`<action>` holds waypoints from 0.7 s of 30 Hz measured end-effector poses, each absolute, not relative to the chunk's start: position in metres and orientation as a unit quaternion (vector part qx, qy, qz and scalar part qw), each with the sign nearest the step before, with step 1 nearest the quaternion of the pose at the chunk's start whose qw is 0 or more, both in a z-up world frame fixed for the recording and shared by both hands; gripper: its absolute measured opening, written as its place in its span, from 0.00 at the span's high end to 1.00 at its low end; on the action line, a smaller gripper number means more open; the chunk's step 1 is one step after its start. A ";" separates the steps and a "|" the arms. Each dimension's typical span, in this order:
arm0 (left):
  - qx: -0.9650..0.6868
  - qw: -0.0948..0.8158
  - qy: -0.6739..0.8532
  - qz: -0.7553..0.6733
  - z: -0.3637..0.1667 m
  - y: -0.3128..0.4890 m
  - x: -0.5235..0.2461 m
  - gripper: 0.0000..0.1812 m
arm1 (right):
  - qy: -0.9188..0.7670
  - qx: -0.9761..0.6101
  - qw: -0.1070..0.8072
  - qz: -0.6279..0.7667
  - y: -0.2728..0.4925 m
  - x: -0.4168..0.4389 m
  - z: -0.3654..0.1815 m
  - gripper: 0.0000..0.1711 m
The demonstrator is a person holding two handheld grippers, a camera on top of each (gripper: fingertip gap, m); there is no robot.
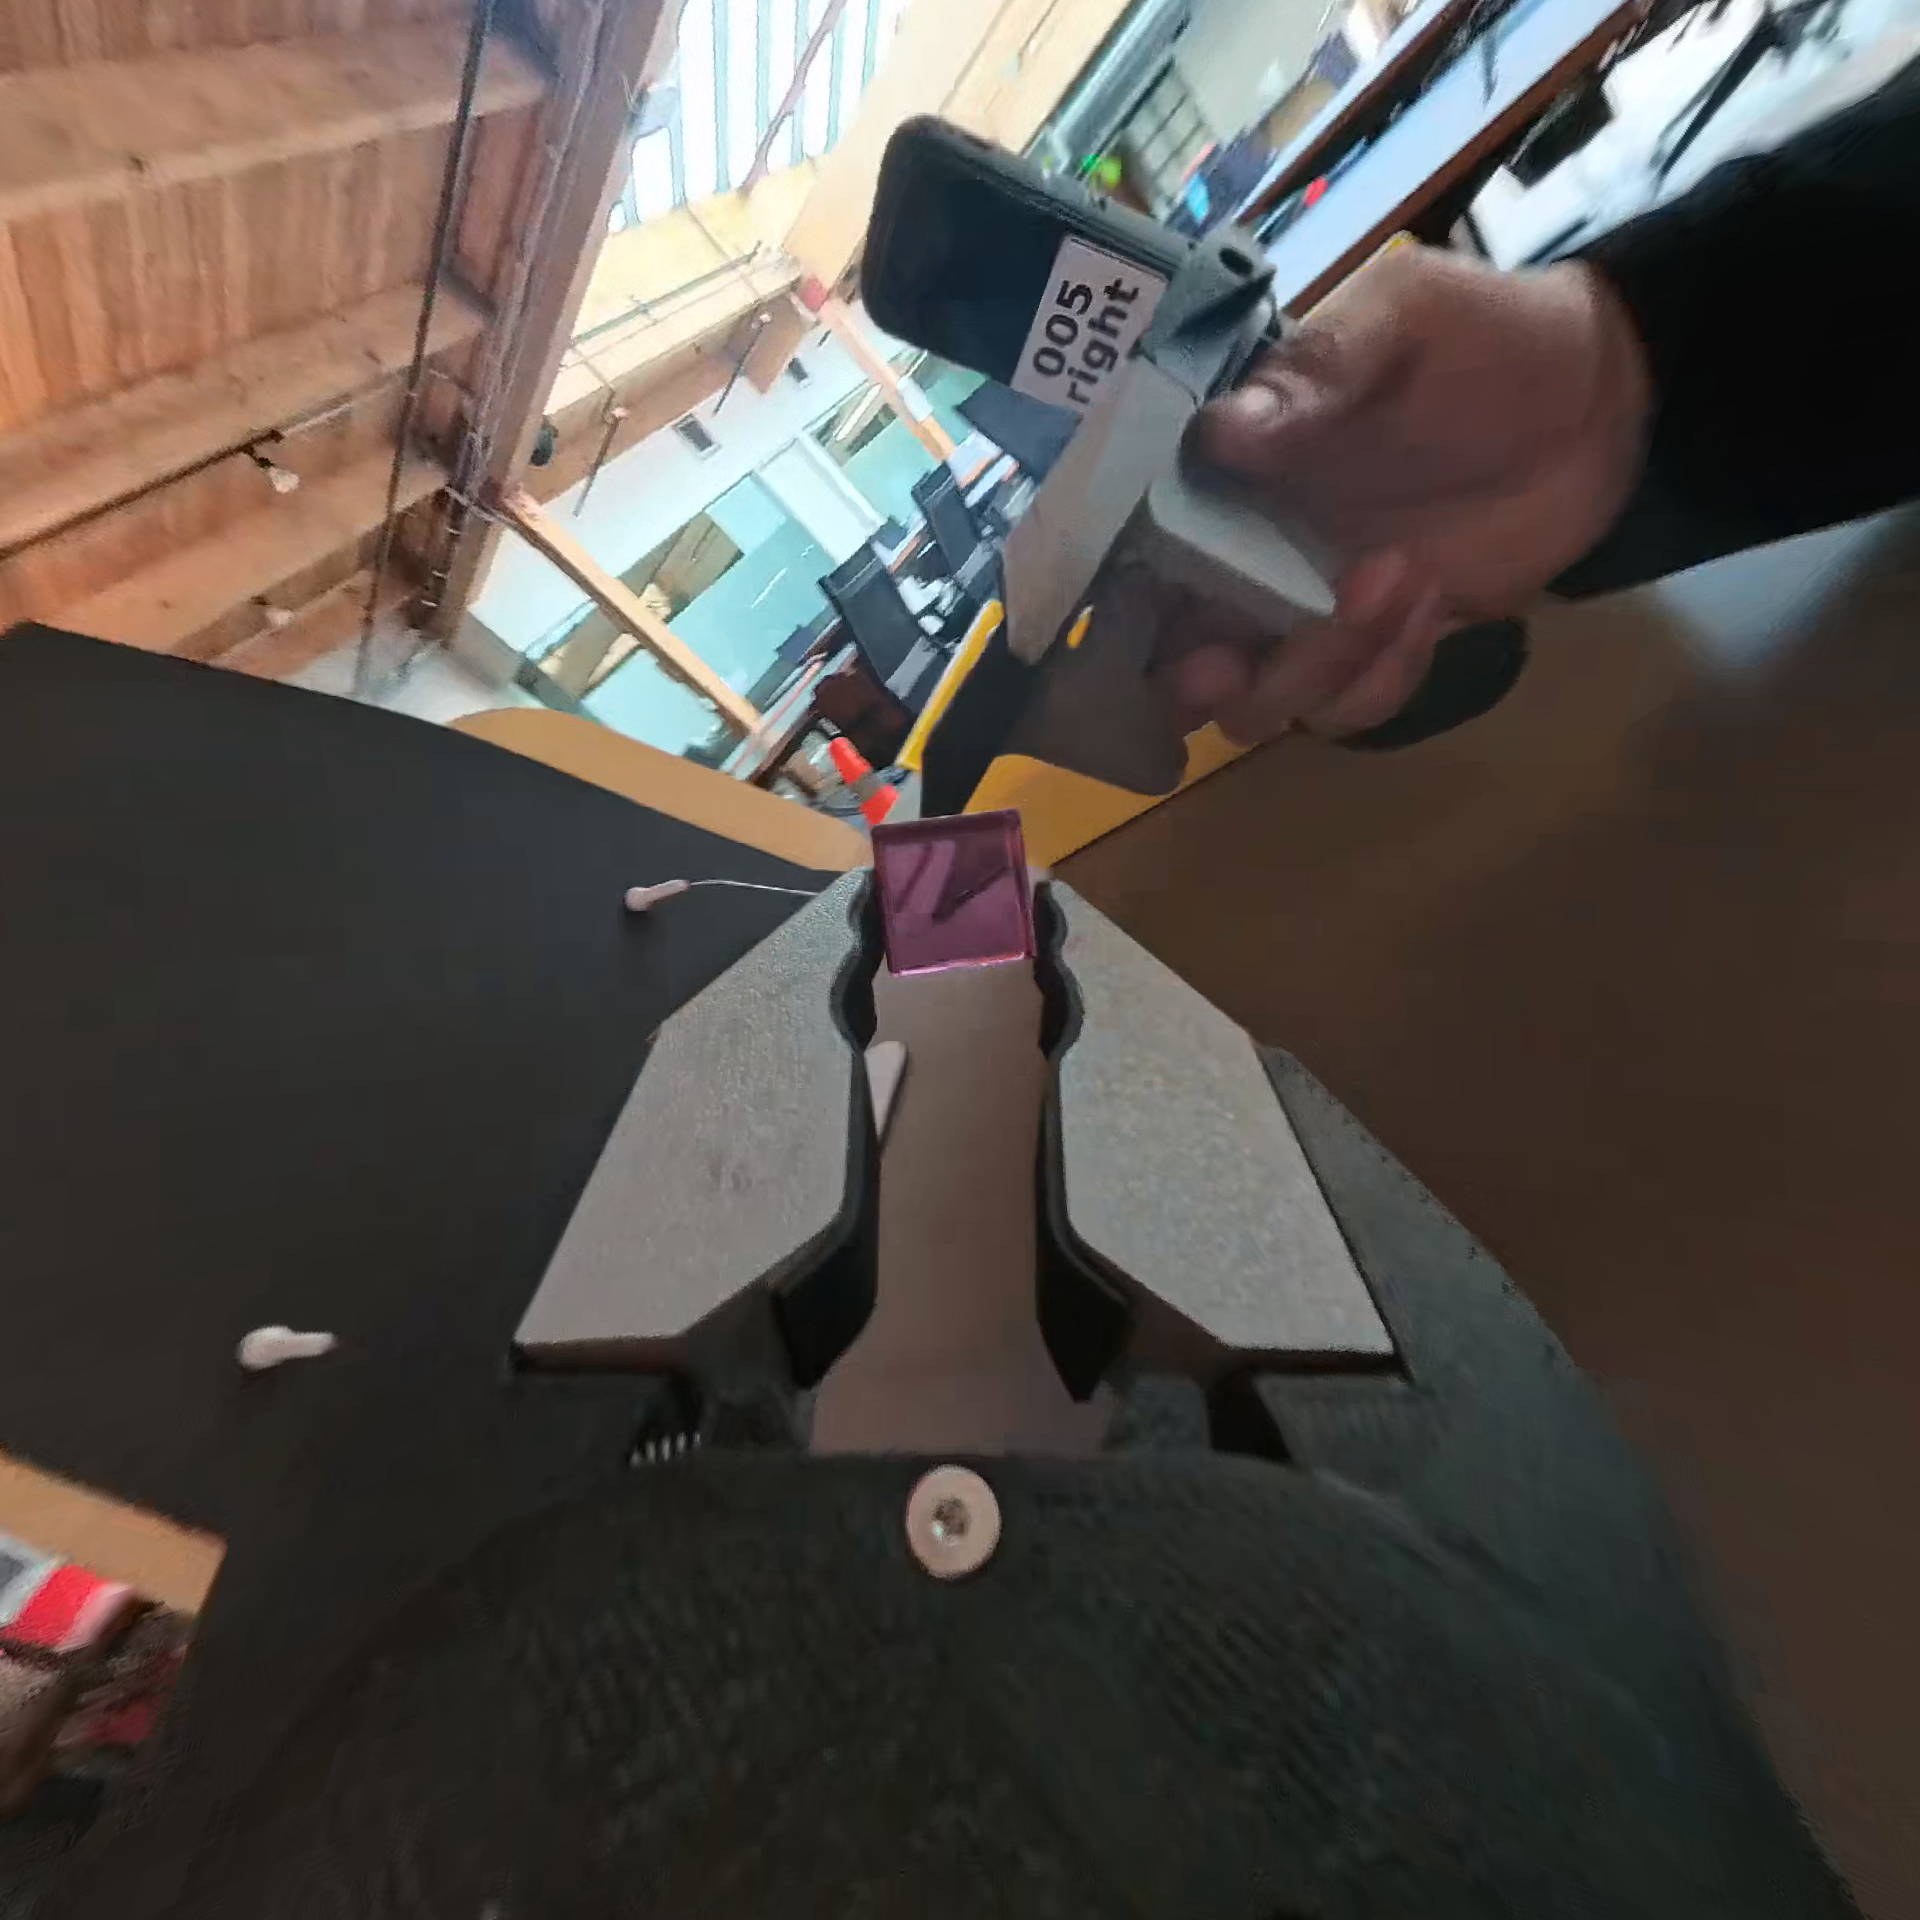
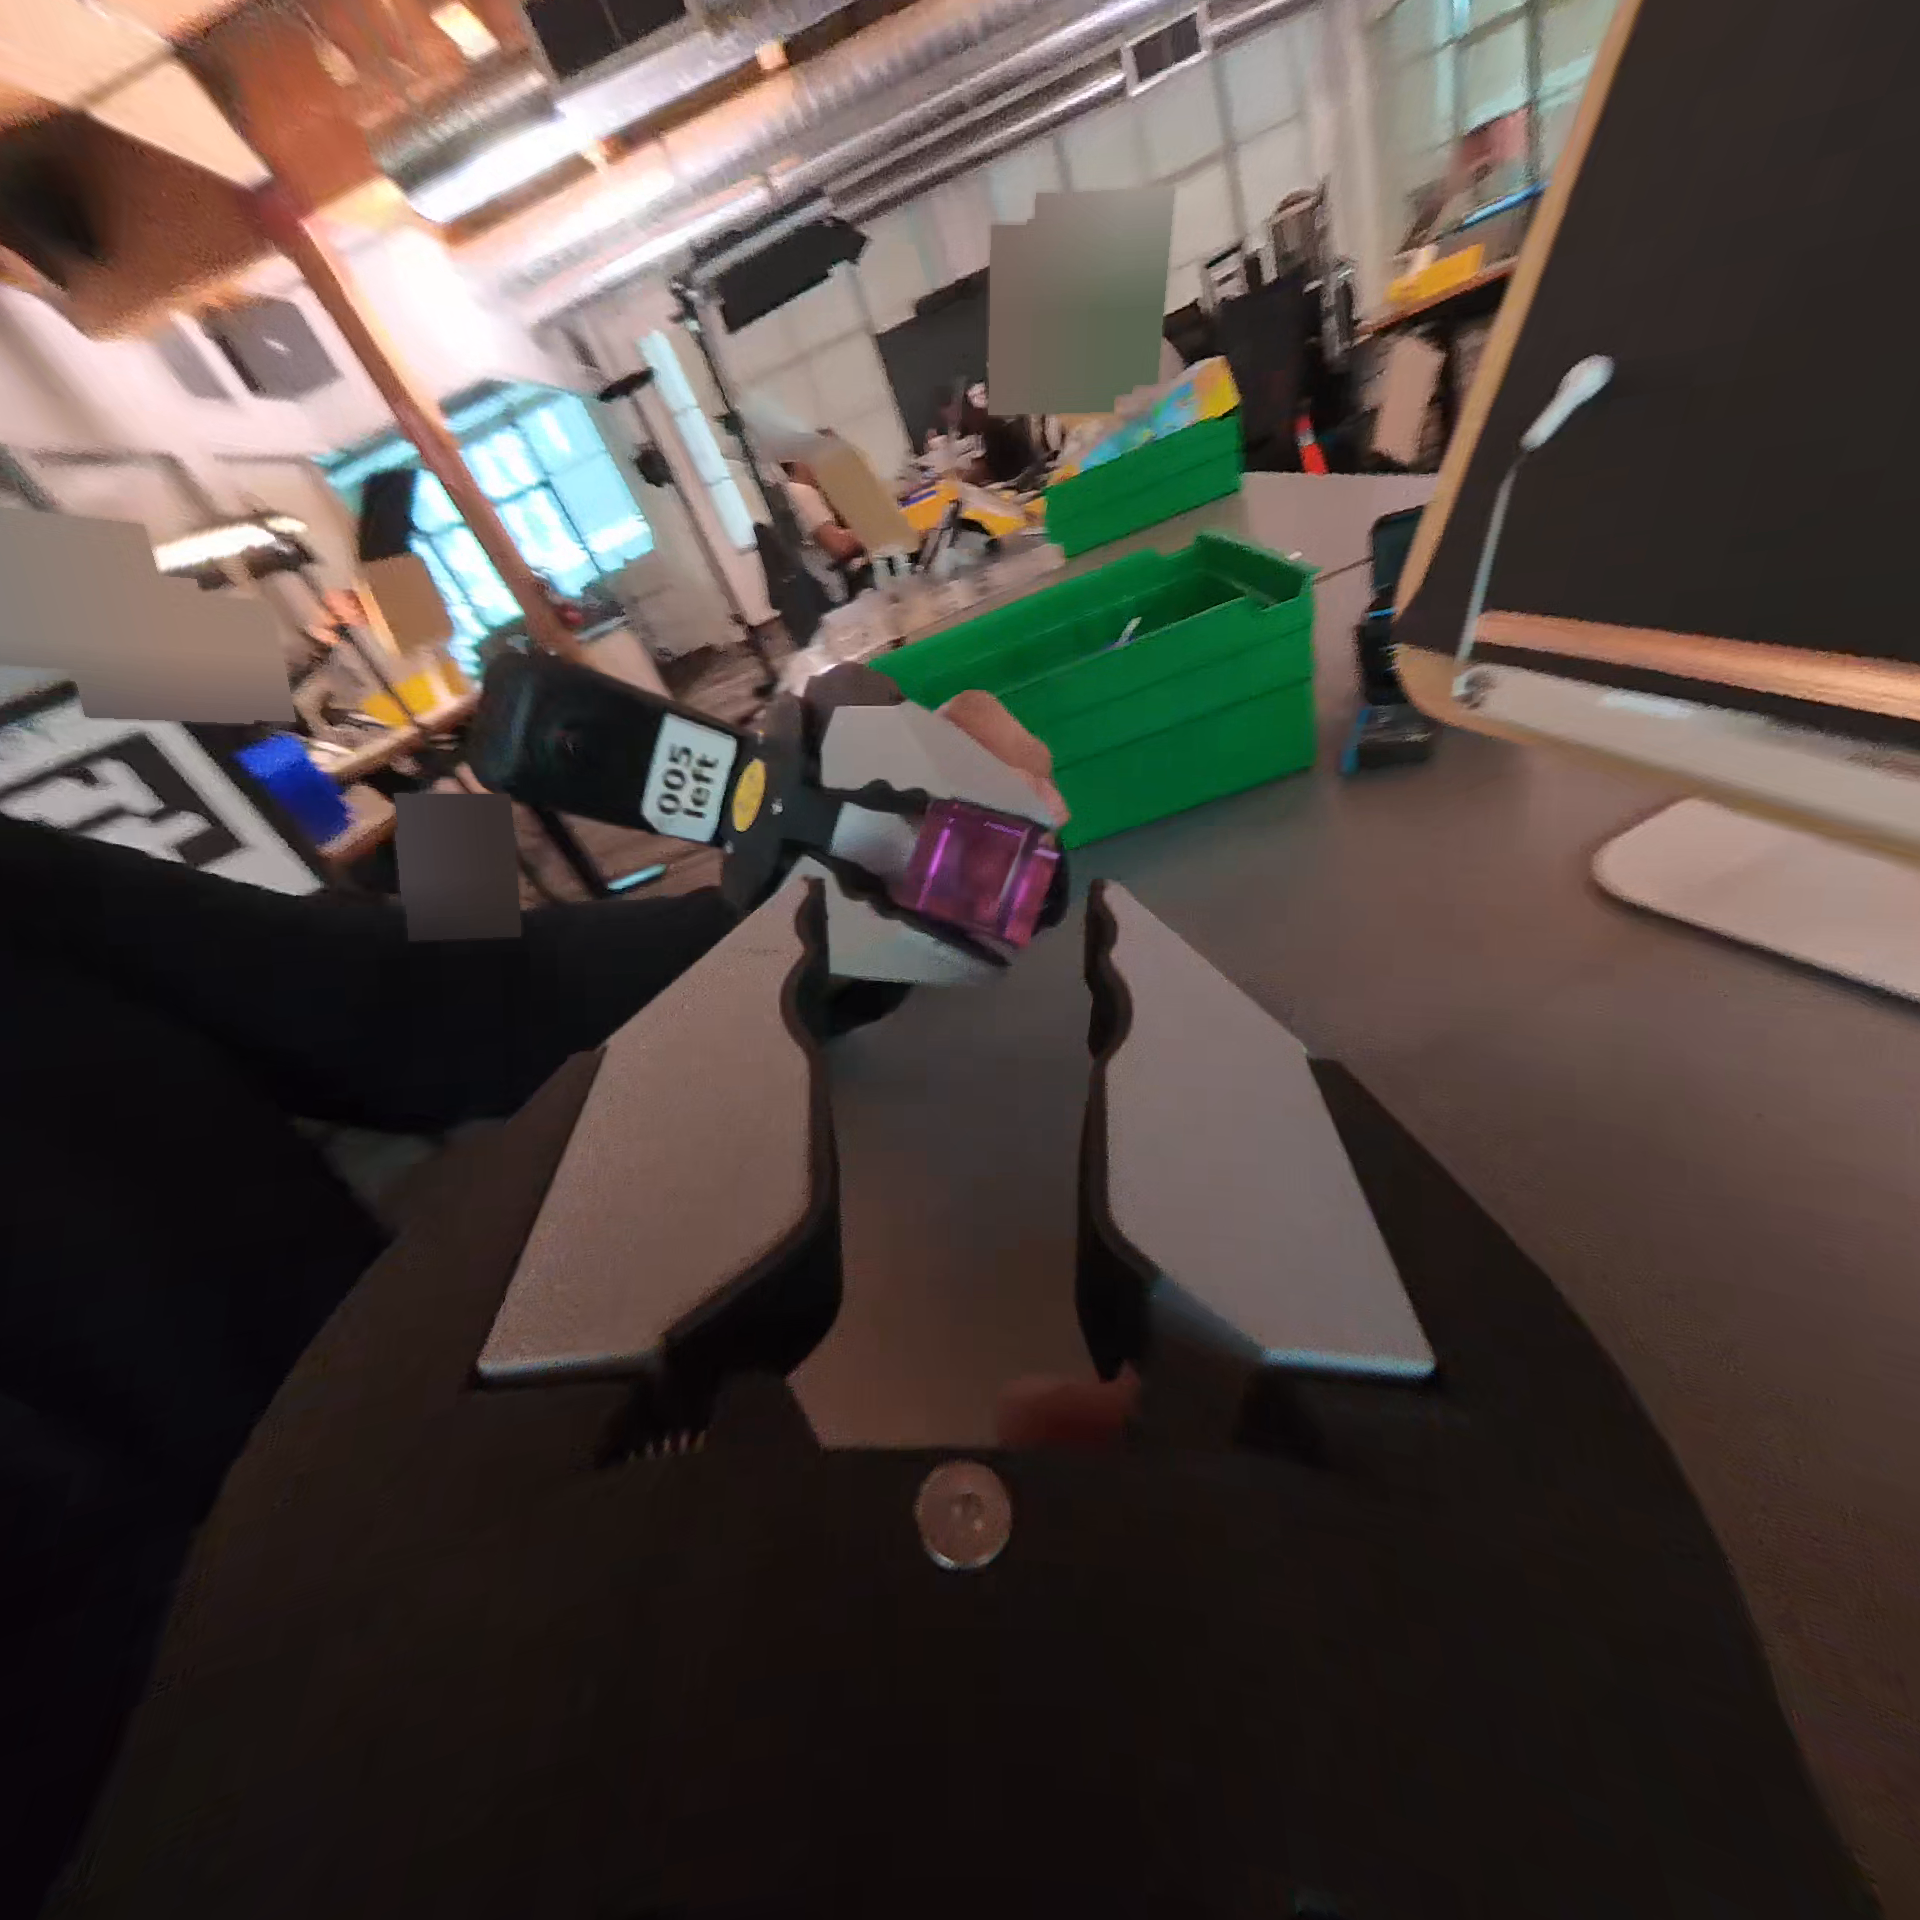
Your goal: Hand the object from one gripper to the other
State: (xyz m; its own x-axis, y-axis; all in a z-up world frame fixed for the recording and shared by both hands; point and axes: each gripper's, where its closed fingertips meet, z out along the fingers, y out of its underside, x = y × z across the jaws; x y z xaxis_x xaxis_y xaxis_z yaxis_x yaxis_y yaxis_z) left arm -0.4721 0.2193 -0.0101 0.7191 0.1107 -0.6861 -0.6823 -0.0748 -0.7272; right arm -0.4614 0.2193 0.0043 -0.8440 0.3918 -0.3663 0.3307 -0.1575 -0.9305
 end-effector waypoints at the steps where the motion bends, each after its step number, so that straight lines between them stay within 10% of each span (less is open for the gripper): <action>1: -0.664 0.632 0.218 0.334 -0.010 0.220 -0.474 0.86 | -0.651 -0.281 0.008 0.705 0.217 -0.461 0.001 0.72; 12: -0.669 0.521 0.262 0.462 -0.030 0.230 -0.477 0.86 | -0.709 -0.297 0.109 0.630 0.203 -0.480 -0.030 0.85; 21: -0.734 0.667 0.036 0.123 -0.014 0.218 -0.489 0.80 | -0.739 -0.159 0.531 0.383 0.246 -0.497 -0.013 0.86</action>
State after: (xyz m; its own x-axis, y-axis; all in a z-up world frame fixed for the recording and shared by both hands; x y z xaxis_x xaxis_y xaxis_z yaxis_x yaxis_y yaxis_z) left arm -0.4893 0.2178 -0.0136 0.9670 0.1110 -0.2292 -0.2177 -0.1069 -0.9701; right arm -0.4970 0.2461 -0.0130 -0.3852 0.6418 0.6631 -0.1724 0.6558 -0.7350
